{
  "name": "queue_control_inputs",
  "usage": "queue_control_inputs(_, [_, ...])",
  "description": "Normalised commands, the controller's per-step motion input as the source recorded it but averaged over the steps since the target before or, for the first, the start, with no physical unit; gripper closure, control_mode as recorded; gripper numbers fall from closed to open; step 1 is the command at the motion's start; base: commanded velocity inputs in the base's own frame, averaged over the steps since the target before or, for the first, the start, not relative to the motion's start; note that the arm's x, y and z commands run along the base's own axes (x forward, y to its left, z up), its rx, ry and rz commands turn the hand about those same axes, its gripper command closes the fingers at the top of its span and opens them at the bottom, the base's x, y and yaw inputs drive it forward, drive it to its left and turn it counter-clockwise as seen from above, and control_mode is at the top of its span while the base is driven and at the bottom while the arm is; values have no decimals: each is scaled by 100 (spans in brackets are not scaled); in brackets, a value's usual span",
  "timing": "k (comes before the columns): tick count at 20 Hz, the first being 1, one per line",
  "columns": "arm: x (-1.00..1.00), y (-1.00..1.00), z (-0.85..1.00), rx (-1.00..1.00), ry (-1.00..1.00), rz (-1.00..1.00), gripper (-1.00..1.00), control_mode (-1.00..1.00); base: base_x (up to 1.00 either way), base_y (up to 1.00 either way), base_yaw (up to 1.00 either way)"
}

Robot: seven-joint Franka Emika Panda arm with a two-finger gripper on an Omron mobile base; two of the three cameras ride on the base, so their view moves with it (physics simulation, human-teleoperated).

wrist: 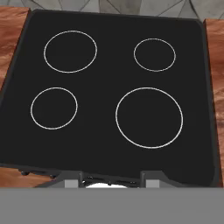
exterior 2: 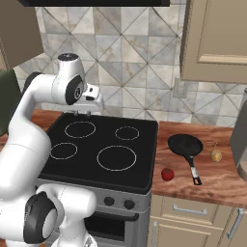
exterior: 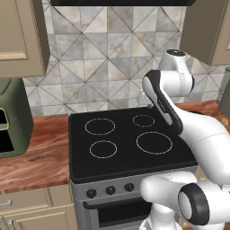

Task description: Place the pan on the front left burner on the stove. Then place the tomato and the onion in the pan and turn on the front left burner.

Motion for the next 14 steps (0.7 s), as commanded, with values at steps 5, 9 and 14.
queue_control_inputs(5, [-2,-1,0,0,0,0,-100,-100,0,0,0])
queue_control_inputs(9, [-3,-31,0,0,0,-4,-100,-100,0,0,0])
queue_control_inputs(14, [-5,-50,0,5,0,-6,-100,-100,0,0,0])
